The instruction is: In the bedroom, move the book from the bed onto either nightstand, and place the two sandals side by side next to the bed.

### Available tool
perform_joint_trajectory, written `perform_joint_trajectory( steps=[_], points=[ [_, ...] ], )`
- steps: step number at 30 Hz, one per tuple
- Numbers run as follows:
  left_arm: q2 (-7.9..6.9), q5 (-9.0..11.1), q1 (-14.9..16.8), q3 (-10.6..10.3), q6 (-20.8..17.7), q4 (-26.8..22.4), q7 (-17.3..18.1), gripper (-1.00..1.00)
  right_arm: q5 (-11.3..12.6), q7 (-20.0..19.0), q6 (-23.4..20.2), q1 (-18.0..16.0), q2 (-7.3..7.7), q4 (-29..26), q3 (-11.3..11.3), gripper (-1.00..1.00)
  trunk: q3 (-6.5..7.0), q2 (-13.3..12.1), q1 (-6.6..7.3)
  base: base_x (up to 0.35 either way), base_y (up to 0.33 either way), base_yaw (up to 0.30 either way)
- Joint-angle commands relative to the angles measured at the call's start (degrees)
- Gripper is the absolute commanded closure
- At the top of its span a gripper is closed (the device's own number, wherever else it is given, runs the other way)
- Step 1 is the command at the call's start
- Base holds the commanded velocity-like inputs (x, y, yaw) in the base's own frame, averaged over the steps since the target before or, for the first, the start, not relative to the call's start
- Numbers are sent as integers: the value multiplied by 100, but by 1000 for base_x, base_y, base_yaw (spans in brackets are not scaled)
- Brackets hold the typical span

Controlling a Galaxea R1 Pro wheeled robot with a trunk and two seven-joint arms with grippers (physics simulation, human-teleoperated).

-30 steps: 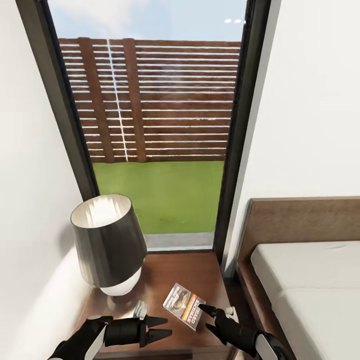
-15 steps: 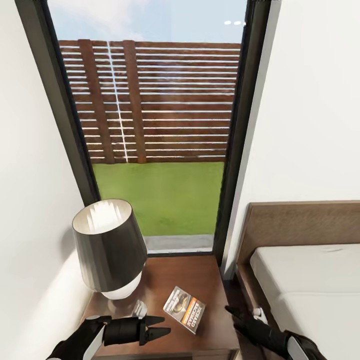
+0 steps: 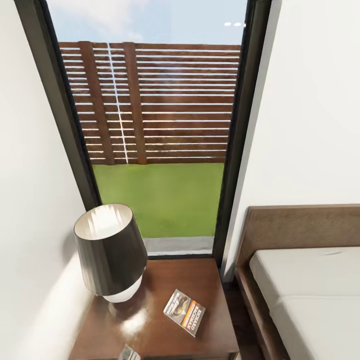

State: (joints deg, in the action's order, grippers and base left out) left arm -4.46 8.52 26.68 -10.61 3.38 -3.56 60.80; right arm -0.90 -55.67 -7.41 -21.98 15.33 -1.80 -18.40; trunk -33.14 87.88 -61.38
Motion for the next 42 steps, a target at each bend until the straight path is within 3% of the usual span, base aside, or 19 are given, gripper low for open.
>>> perform_joint_trajectory(
  steps=[1,5,7,9,17,21,23,25,28,31,37,42],
  points=[
    [-2,45,-49,-46,206,121,-73,-100,-51,-14,-38,-1,-2,47,-41,-100,13,-39,23,0,0,0],
    [10,41,-428,-46,346,212,-324,-100,-92,-2,-19,0,-3,243,-41,-100,85,-199,111,0,0,0],
    [27,37,-618,-46,375,234,-782,-100,-101,37,-16,2,-4,554,-41,-100,121,-279,155,0,0,0],
    [31,41,-719,-46,380,239,-1007,-100,-102,47,-15,34,-4,608,-41,-100,157,-360,199,0,0,0],
    [24,50,-1092,-42,391,241,-1343,-100,-103,57,-15,340,-5,647,-41,-100,300,-680,375,0,0,0],
    [-66,65,-1183,-31,398,241,-1642,-100,-103,588,-15,356,-8,653,-41,-100,372,-841,462,0,0,0],
    [-119,79,-1202,-23,400,241,-2374,-100,-101,1538,-18,360,-10,654,-41,-100,408,-921,506,0,0,0],
    [-116,84,-1206,-21,400,241,-2849,-100,-98,1888,-18,360,-11,654,-41,-100,444,-1001,550,0,0,0],
    [-86,87,-1208,-20,400,242,-3727,-100,-95,2186,-19,361,-11,654,-41,-100,498,-1122,616,0,0,0],
    [-70,92,-1209,-20,396,242,-4121,-100,-95,2267,-20,361,-12,654,-41,-100,552,-1242,682,0,0,0],
    [-55,92,-1209,-20,392,237,-4329,-100,-95,2305,-20,361,-13,648,-41,-100,659,-1483,814,0,0,0],
    [-55,89,-1209,-20,392,233,-4338,-100,-95,2306,-22,361,-13,648,-39,-100,659,-1483,814,0,0,0]
  ],
)
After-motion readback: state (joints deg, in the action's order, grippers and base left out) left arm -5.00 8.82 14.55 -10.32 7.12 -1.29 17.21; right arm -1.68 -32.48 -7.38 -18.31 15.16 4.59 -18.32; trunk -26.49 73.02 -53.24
